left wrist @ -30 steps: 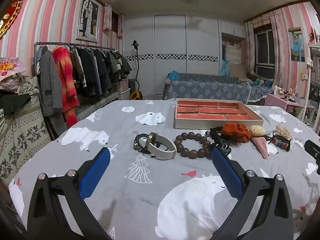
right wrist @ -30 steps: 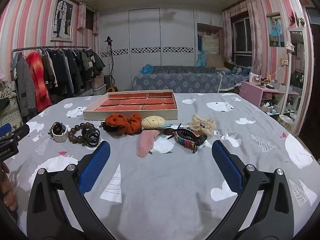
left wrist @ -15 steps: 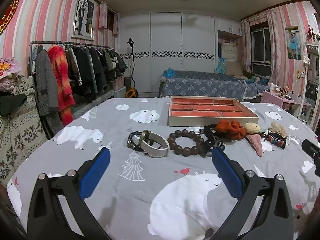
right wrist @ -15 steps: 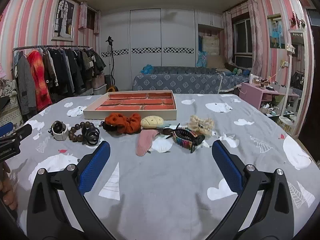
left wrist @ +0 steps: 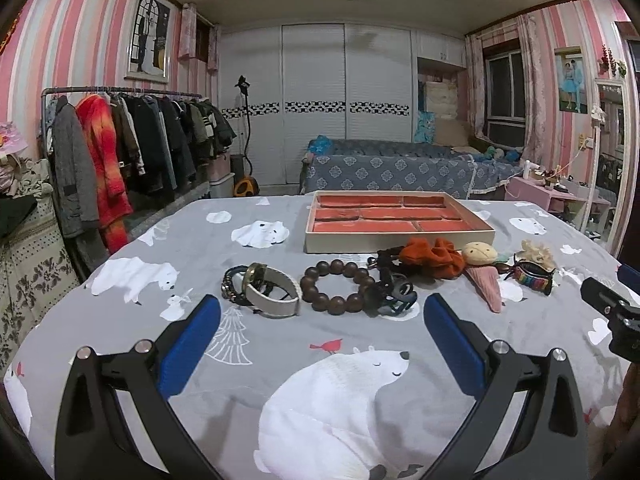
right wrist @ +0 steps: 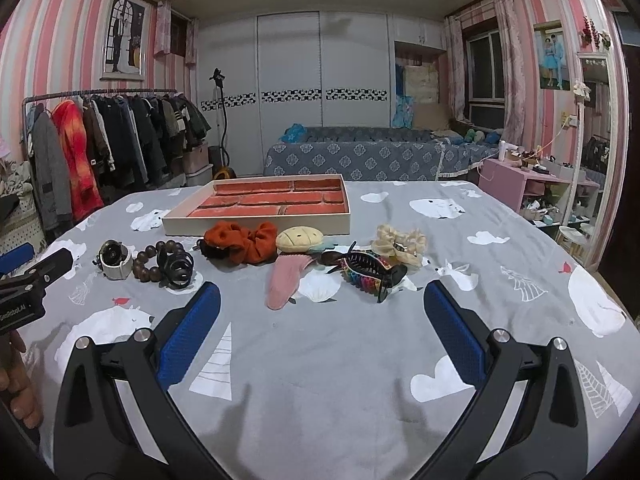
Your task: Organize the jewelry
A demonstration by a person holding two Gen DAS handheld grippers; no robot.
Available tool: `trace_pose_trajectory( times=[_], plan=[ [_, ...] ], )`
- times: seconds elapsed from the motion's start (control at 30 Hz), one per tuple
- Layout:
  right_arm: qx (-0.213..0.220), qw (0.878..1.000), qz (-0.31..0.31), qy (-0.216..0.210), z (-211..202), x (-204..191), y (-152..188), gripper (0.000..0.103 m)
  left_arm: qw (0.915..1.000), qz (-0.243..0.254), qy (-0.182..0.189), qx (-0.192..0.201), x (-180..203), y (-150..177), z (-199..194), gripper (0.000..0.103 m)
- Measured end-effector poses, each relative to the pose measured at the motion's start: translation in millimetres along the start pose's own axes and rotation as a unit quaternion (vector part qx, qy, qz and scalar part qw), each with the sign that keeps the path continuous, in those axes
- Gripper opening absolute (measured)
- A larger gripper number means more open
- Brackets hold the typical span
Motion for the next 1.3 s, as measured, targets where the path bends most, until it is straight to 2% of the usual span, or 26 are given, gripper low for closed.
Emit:
trace_pose_trajectory(
  times=[0.47, 0.7, 1.0, 1.17, 1.3],
  plan=[
    [0.002, 1.0, 0.0, 0.018, 1.4, 18.0, -5.3, 0.099, 0.9998, 0.011, 0.01, -0.01, 11.6, -2.1, 6.8, 0.099],
    [-0.02, 1.0, 0.0, 0.012, 18.1, 25.3, -6.5, 0.099, 0.9998, 0.016, 0.004, -0.013, 12.2, -1.8, 9.9, 0.099],
    [-0.037, 0.999, 0.009, 0.006, 27.5, 28.2, -5.2, 0.099, 0.9993, 0.026, 0.02, -0.018, 25.6, -4.9, 23.3, 0.099],
    [-0.037, 0.999, 0.004, 0.012, 29.0, 31.0, -6.4, 0.099, 0.999, 0.027, 0.028, -0.022, 34.0, -9.0, 33.3, 0.099],
    [-0.041, 0.999, 0.001, 0.019, 37.0, 35.0, -9.0, 0.099, 0.9987, 0.043, 0.018, -0.018, 43.5, -14.4, 45.0, 0.099]
  ],
)
Point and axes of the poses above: each gripper's, at about its wrist camera, not at the fingertips, and z roughly the way its jaws point, x to its right, y to its underside, the point moved 7 cm from there along z, roughly the way its jaws point, and after that the axes turned 5 degrees about z, right-handed, at the moved point
